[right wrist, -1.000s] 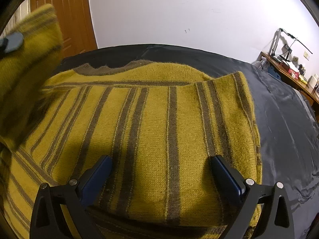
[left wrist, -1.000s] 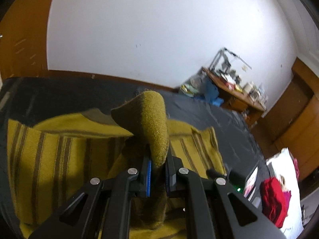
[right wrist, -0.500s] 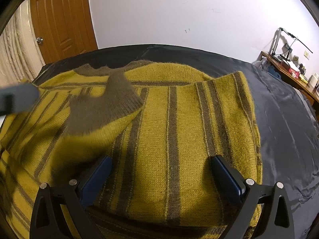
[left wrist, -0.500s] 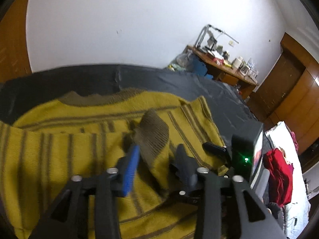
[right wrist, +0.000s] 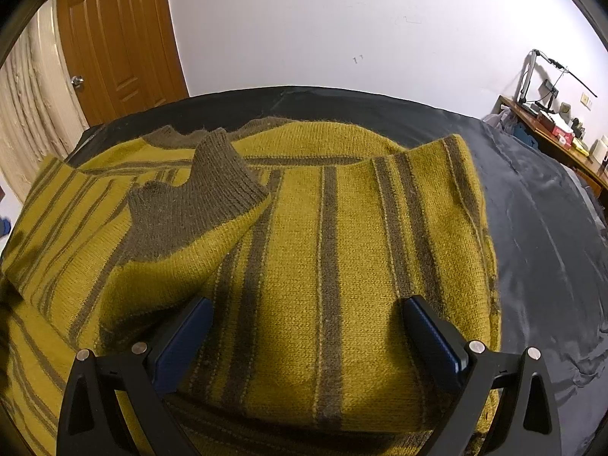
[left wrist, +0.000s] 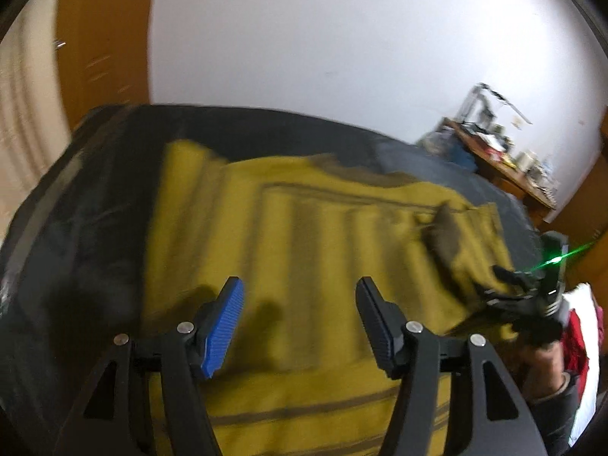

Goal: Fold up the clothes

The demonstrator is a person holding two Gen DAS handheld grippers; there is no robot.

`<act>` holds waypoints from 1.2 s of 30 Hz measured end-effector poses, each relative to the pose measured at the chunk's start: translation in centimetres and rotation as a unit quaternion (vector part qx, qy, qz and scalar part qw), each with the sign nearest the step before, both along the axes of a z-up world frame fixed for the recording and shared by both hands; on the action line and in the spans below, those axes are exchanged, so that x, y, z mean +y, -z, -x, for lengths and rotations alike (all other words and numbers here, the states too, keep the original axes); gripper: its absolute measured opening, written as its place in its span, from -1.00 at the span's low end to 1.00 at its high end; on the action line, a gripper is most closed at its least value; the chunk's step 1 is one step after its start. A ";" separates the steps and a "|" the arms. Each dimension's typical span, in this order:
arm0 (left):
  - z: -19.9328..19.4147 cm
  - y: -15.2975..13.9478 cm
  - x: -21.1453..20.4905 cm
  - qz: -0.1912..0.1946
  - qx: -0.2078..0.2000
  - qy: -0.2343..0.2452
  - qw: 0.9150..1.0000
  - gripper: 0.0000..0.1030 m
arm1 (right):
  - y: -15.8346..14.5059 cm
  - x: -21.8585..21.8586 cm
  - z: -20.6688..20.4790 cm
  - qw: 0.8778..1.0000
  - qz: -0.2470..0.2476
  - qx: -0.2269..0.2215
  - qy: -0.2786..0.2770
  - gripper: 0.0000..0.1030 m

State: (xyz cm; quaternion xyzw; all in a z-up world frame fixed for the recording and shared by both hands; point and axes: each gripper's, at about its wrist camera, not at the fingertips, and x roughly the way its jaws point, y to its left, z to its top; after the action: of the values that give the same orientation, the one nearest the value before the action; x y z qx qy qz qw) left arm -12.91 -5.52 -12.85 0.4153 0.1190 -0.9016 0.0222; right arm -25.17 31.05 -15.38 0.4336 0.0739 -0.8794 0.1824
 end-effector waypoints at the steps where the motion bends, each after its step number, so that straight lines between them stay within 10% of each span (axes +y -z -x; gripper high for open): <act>1: -0.5 0.3 -0.9 0.008 -0.003 -0.009 1.000 0.28 | 0.0 0.0 0.1 1.000 0.000 0.000 0.000 0.99; 18: -2.7 3.8 -3.9 0.081 -0.019 0.028 0.996 0.49 | -2.6 -0.8 -1.8 0.999 0.010 0.039 0.016 0.98; 25: -1.7 4.3 -4.7 0.051 -0.021 0.016 0.998 0.51 | -6.3 -1.2 -4.2 0.995 0.049 0.085 0.036 0.98; 36: -1.5 5.5 -5.1 0.038 -0.031 0.013 0.999 0.56 | -1.8 -3.8 -2.1 0.997 -0.049 0.033 0.039 0.98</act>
State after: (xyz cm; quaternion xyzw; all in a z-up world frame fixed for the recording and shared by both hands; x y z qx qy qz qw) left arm -11.40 -10.67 -18.37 0.4436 0.0788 -0.8922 0.0297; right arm -23.09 27.20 -13.62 0.4156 0.1061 -0.8949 0.1234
